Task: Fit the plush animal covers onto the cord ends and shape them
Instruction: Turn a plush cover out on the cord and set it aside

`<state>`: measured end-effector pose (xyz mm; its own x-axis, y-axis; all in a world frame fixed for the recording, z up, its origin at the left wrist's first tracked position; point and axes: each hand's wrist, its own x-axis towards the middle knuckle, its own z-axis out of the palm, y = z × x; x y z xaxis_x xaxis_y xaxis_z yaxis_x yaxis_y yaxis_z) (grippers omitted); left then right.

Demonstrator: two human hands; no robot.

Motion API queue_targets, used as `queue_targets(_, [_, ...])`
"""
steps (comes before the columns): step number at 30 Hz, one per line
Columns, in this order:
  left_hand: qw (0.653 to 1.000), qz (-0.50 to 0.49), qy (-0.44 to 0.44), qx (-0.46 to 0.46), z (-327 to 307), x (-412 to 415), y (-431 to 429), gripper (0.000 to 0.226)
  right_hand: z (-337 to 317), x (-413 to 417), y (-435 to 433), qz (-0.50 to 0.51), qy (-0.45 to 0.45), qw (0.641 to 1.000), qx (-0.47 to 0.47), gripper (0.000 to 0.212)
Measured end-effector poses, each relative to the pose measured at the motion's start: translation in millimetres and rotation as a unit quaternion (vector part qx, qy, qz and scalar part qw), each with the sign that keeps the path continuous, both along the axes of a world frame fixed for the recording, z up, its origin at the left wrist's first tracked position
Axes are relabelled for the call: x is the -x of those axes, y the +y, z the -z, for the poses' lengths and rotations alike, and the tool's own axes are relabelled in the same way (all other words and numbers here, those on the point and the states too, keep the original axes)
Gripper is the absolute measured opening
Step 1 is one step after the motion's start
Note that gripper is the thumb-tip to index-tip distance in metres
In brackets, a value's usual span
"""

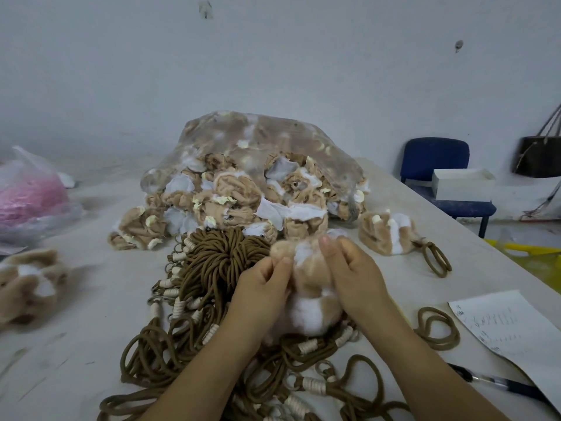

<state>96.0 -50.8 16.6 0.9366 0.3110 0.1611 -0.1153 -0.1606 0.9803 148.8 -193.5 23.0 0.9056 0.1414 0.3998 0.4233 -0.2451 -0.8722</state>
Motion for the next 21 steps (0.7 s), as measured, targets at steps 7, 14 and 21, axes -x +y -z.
queue_targets(7, [0.997, -0.035, -0.034, -0.058, 4, -1, 0, 0.041, -2, 3, 0, -0.038, -0.003, 0.999, -0.010, 0.031])
queue_targets(14, [0.993, -0.040, -0.032, -0.107, 9, -1, 1, 0.037, -5, 6, -1, -0.043, -0.063, 0.997, 0.016, 0.027])
queue_targets(21, [1.000, 0.000, -0.028, -0.012, -3, 3, 7, 0.064, -9, 10, -2, -0.054, -0.135, 0.987, 0.069, 0.021])
